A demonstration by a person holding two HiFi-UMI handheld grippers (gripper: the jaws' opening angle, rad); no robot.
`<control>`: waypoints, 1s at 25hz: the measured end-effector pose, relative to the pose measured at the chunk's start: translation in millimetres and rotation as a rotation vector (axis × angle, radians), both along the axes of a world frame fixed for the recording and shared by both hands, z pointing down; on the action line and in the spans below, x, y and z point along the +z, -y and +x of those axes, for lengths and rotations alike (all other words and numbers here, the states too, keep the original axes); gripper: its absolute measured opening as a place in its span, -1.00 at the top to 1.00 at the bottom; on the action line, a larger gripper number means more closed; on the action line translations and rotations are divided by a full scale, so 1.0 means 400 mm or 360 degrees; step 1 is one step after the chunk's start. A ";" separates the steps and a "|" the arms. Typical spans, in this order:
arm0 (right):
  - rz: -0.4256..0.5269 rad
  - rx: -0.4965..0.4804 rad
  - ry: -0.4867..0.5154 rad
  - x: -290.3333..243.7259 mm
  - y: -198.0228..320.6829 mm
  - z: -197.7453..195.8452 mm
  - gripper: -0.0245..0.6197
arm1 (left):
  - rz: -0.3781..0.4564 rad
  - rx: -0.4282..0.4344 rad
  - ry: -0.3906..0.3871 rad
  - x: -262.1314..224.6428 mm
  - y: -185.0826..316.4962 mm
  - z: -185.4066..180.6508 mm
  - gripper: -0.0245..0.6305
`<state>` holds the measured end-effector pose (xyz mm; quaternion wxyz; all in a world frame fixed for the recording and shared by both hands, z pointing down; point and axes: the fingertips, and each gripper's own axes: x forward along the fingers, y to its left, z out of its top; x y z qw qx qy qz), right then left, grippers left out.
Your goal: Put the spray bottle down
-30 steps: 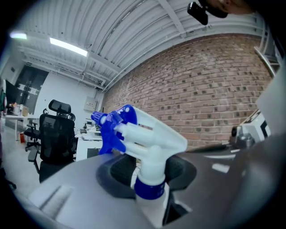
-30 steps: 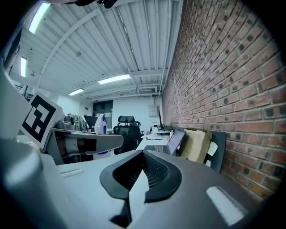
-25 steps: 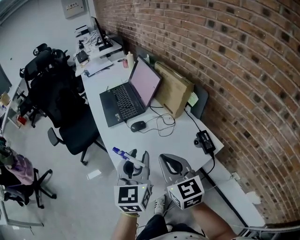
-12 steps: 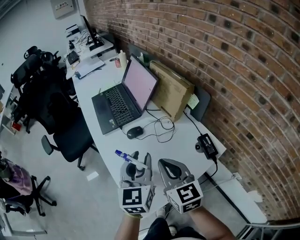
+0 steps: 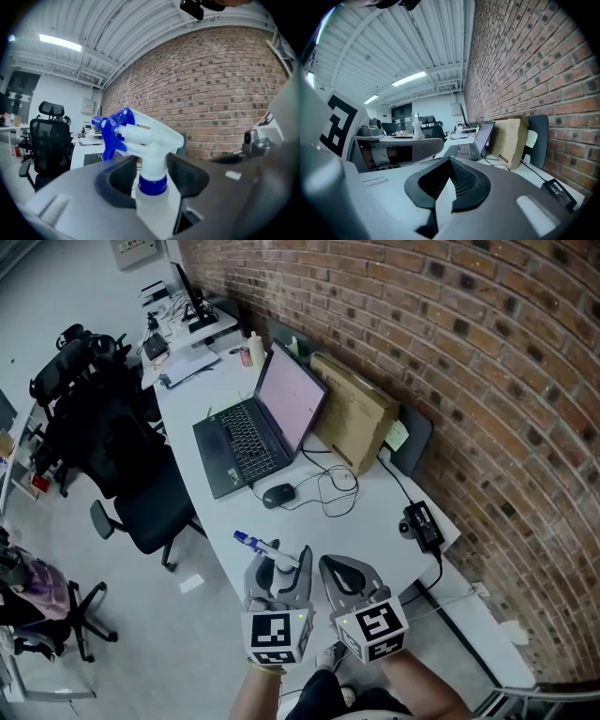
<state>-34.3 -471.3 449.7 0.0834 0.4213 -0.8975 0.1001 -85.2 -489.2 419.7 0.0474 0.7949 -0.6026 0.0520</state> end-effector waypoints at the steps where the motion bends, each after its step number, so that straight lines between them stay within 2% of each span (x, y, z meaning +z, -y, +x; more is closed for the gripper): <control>1: -0.0002 -0.0008 -0.0003 0.000 -0.006 -0.002 0.93 | -0.0009 -0.0007 -0.0003 0.003 -0.005 -0.004 0.32; 11: 0.0013 -0.0065 -0.0046 -0.006 -0.109 0.017 0.93 | -0.0095 -0.0106 -0.0072 0.036 -0.134 -0.025 0.32; 13: 0.0019 -0.0072 -0.0039 -0.014 -0.143 0.024 0.93 | -0.0099 -0.0172 -0.0081 0.038 -0.182 -0.030 0.48; 15: 0.0035 -0.0074 -0.0026 -0.026 -0.179 0.033 0.93 | -0.0115 -0.0245 -0.0107 0.038 -0.234 -0.035 0.87; 19: 0.0062 -0.0080 0.0020 -0.044 -0.254 0.048 0.93 | -0.0175 -0.0263 -0.0202 0.040 -0.335 -0.021 0.90; 25: 0.0104 -0.0113 0.0010 -0.067 -0.358 0.056 0.93 | -0.0170 -0.0285 -0.0176 0.018 -0.448 -0.003 0.90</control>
